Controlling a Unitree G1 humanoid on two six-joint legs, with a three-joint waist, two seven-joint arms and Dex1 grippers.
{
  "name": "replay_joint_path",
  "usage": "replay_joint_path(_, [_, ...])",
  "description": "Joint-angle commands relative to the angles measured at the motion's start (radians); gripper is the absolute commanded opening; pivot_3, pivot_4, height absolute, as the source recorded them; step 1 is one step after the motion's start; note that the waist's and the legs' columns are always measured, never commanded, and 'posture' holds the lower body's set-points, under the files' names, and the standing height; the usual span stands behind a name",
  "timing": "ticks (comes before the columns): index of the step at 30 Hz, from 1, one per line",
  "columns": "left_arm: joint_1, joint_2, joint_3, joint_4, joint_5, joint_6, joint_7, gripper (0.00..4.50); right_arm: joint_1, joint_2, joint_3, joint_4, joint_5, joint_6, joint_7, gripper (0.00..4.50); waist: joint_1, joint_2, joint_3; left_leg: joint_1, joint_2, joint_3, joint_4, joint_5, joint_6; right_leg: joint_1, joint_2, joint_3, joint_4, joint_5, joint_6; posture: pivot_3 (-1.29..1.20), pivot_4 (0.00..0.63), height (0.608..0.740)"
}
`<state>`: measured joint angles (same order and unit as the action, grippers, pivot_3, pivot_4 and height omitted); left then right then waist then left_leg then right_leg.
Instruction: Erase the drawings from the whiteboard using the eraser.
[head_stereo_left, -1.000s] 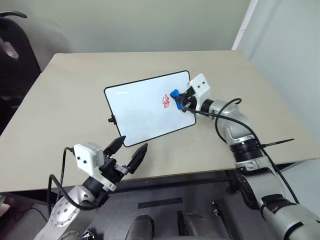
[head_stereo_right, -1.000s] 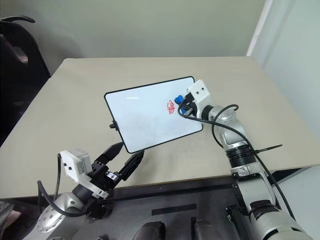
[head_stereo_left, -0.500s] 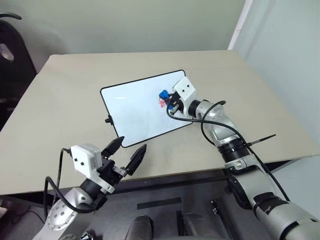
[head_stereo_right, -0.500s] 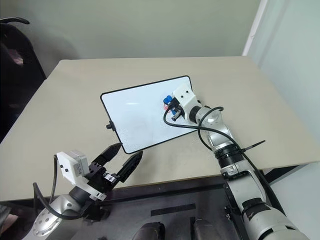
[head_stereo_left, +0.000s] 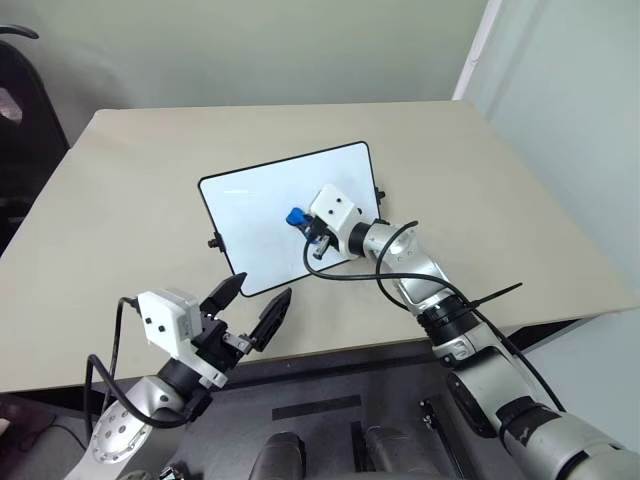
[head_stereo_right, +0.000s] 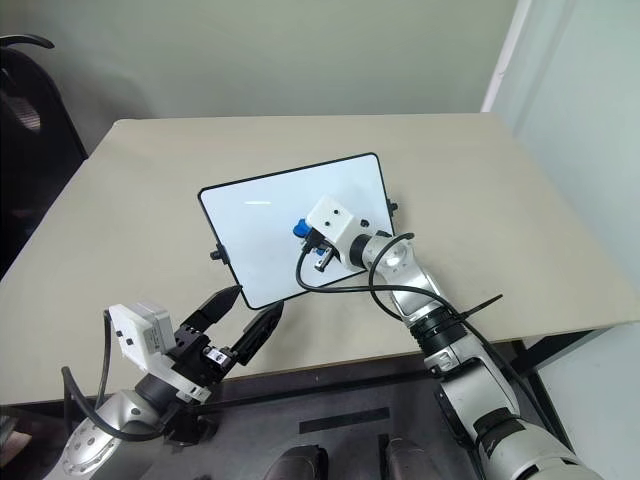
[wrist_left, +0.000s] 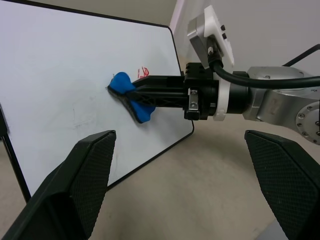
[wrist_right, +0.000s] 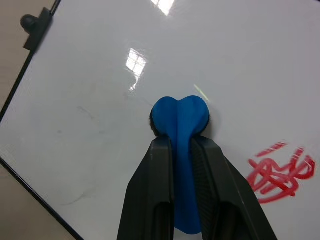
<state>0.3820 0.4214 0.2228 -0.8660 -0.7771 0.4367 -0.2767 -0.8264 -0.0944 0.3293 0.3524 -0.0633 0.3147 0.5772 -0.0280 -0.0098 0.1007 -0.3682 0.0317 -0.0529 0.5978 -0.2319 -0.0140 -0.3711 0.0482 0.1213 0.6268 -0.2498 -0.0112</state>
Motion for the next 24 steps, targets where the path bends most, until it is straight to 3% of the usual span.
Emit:
replay_joint_path(1, [-0.009,0.005,0.009,-0.030,-0.006,-0.009,0.003,4.50,-0.067,-0.040,-0.067,0.053,-0.013,-0.020,-0.045,0.55,0.001,0.000,0.000,0.000,0.000,0.000,0.000,0.000,0.000,0.000,0.000,0.000,0.000,0.000,0.000,0.00,0.150,0.727])
replay_joint_path(13, [-0.022,0.004,0.001,-0.022,-0.003,-0.008,0.000,4.50,-0.116,-0.127,-0.154,0.175,-0.013,-0.004,-0.114,0.55,0.004,-0.001,-0.001,0.000,0.000,0.000,0.000,-0.002,-0.003,0.000,0.000,0.000,0.001,0.002,-0.001,0.00,0.150,0.727])
replay_joint_path(24, [-0.031,0.000,-0.011,-0.024,0.002,-0.004,0.005,4.50,-0.039,-0.067,-0.049,0.054,-0.043,0.042,-0.048,0.55,-0.006,-0.002,-0.001,0.002,0.000,-0.001,0.000,-0.001,-0.001,0.000,0.000,0.000,0.000,0.003,0.000,0.00,0.150,0.727])
